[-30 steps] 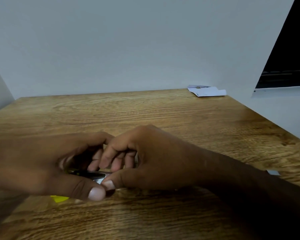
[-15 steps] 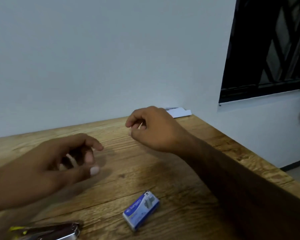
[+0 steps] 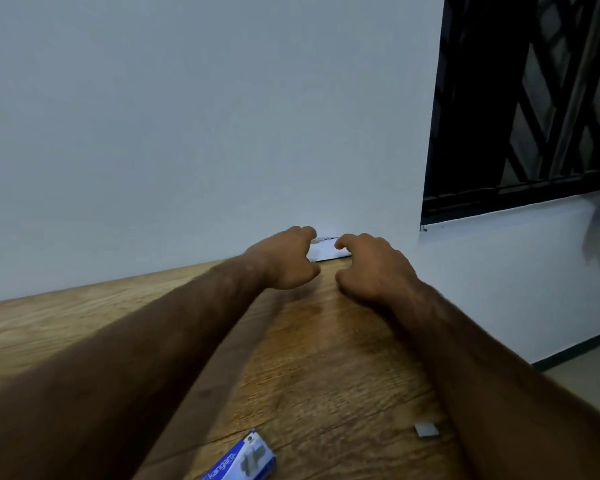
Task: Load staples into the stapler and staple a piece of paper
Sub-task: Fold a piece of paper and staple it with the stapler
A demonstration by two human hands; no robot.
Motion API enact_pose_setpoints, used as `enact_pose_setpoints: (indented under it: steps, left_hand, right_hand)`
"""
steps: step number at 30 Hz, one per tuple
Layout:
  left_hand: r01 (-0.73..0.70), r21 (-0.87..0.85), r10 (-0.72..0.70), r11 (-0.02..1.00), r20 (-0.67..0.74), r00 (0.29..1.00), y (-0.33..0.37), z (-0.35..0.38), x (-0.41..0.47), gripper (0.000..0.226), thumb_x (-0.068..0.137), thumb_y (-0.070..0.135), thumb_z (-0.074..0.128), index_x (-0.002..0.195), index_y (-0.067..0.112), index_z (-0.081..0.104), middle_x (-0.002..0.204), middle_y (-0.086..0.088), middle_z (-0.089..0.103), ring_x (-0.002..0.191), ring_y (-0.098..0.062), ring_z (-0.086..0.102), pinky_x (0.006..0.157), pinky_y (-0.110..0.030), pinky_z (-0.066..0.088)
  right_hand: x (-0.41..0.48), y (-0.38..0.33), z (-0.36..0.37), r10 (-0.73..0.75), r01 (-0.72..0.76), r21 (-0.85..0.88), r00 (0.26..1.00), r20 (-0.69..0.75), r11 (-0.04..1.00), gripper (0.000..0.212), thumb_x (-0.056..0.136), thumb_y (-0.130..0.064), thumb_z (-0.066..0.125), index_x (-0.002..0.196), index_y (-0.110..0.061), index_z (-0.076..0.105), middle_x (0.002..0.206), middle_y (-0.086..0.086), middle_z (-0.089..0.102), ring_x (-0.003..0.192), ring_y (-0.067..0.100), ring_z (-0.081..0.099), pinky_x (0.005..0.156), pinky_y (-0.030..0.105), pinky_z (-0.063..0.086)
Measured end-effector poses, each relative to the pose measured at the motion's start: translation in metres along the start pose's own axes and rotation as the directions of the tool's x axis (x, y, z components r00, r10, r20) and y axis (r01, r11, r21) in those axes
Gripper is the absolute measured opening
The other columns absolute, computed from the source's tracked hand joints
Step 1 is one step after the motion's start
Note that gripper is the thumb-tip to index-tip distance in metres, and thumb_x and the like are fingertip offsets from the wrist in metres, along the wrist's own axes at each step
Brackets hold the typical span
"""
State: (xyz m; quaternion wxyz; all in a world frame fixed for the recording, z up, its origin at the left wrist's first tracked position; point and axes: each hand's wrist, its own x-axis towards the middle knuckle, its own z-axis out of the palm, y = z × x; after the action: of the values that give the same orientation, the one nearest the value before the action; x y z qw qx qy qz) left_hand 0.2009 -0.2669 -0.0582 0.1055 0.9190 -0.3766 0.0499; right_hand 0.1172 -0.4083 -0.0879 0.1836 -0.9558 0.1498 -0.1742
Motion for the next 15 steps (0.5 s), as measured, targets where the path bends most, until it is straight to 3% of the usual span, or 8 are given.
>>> enact_pose_setpoints:
  steps: [2,5,9,12,15]
  left_hand:
    - [0.002,0.012,-0.002,1.0,0.01,1.0,0.004,0.011,0.016,0.046,0.093,0.027,0.053,0.138,0.02,0.048,0.146,-0.004,0.053,0.125,-0.025,0.054,0.102,-0.042,0.046]
    - [-0.059,-0.051,0.061,0.997,0.033,0.998,0.009,0.028,0.031,0.045,0.091,0.017,0.047,0.129,0.042,0.047,0.148,0.002,0.054,0.13,-0.023,0.052,0.108,-0.042,0.044]
    - [0.03,-0.005,-0.03,1.0,0.097,0.995,0.002,0.046,0.044,0.03,0.099,0.022,0.04,0.12,0.011,0.059,0.136,-0.013,0.06,0.121,-0.03,0.057,0.102,-0.039,0.046]
    - [0.008,-0.032,-0.006,0.999,0.053,0.999,-0.001,0.046,0.039,0.02,0.098,0.021,0.041,0.1,0.011,0.059,0.124,-0.014,0.065,0.109,-0.029,0.06,0.094,-0.038,0.048]
    - [0.001,-0.014,-0.001,1.0,0.029,1.0,-0.004,0.041,0.027,0.026,0.098,0.023,0.044,0.11,0.011,0.063,0.126,-0.011,0.062,0.112,-0.028,0.058,0.096,-0.037,0.047]
  right_hand:
    - [0.004,0.004,0.002,-0.004,0.004,-0.018,1.0,-0.005,1.0,0.063,0.082,-0.025,0.062,0.143,-0.03,0.048,0.142,0.0,0.057,0.127,0.024,0.051,0.105,0.042,0.044]
    - [0.007,0.007,0.006,-0.032,0.032,-0.003,0.999,-0.014,0.999,0.059,0.085,-0.03,0.058,0.142,-0.029,0.048,0.141,0.001,0.057,0.128,0.025,0.051,0.105,0.043,0.04]
    - [0.009,0.011,0.008,-0.059,0.059,-0.007,0.998,-0.005,0.998,0.056,0.087,-0.032,0.053,0.143,-0.027,0.048,0.146,-0.003,0.053,0.138,0.023,0.044,0.107,0.045,0.035]
    - [0.01,0.013,0.01,-0.052,0.055,-0.05,0.997,0.061,0.997,0.055,0.09,-0.036,0.047,0.144,-0.028,0.046,0.153,-0.004,0.047,0.142,0.021,0.038,0.109,0.047,0.032]
    - [0.012,0.009,0.012,-0.056,0.08,-0.148,0.986,0.157,0.986,0.04,0.093,-0.03,0.039,0.13,-0.028,0.056,0.145,-0.001,0.055,0.132,0.024,0.048,0.103,0.045,0.035]
